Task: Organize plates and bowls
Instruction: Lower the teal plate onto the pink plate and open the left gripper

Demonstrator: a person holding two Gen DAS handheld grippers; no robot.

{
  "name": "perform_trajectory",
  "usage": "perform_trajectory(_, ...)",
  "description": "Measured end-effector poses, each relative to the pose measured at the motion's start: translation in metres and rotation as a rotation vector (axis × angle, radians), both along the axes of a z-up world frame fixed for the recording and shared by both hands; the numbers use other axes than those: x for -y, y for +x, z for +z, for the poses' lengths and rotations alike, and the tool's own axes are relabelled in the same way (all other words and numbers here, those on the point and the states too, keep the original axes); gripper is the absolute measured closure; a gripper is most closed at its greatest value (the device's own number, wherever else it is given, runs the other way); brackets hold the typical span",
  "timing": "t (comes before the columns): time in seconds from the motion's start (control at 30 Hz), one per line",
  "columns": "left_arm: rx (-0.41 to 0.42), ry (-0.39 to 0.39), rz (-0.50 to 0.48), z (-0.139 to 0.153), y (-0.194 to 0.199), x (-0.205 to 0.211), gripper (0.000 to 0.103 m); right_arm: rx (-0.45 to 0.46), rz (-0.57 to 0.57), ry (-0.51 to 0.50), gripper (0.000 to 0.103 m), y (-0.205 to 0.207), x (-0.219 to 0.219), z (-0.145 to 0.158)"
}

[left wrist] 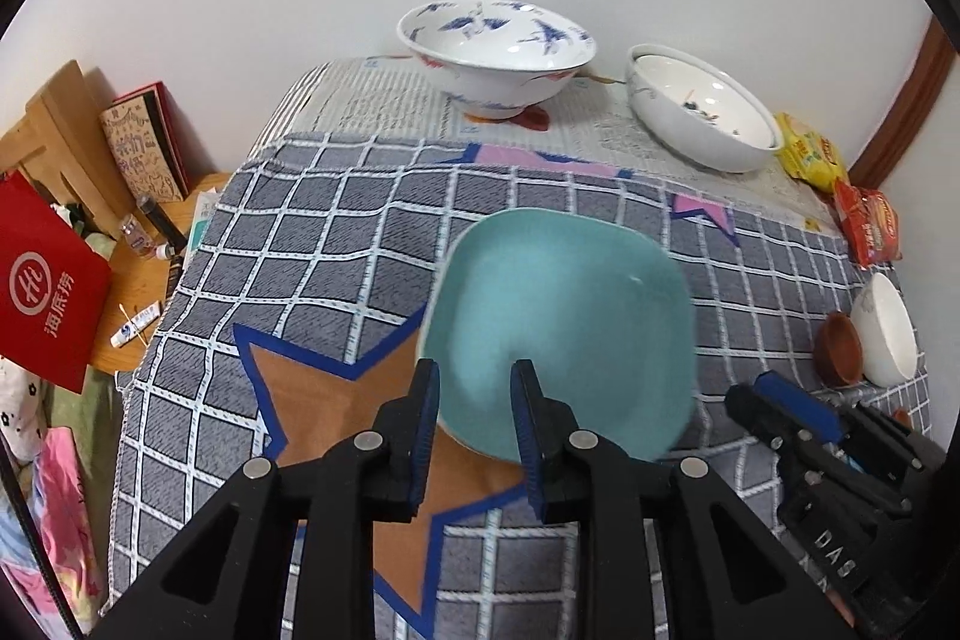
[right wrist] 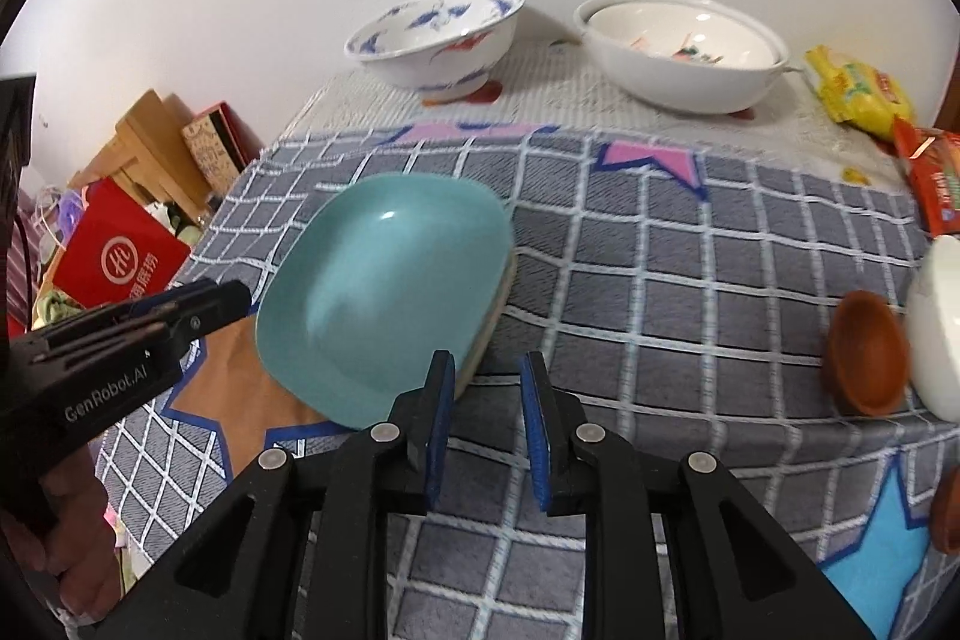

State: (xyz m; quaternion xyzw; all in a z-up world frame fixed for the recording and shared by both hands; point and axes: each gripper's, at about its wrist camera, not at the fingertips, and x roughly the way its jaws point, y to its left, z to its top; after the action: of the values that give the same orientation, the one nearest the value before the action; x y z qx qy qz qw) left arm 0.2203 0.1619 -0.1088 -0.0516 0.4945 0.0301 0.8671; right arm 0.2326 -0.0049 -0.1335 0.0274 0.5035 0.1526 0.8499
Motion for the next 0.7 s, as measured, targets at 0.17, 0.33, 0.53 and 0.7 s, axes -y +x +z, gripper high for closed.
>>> perform_trajectory(0.17, 0.033, 0.016, -0.041, 0.018, -0.012, 0.027, 0.072, 0.07, -0.058, -0.031, 0.066, -0.015, 0.031, 0.025)
perform_trajectory(0.33, 0.075, 0.025, -0.066, 0.039, -0.022, 0.057, 0.067, 0.114, -0.134, -0.043, 0.065, -0.028, 0.073, 0.047)
perform_trajectory(0.53, 0.115, 0.027, -0.1, 0.055, -0.031, 0.093, 0.066, 0.194, -0.213, -0.174, 0.064, -0.047, 0.12, 0.068)
perform_trajectory(0.7, 0.118, 0.031, -0.126, 0.058, -0.033, 0.125, 0.066, 0.16, -0.245, -0.144, 0.064, -0.053, 0.163, 0.075)
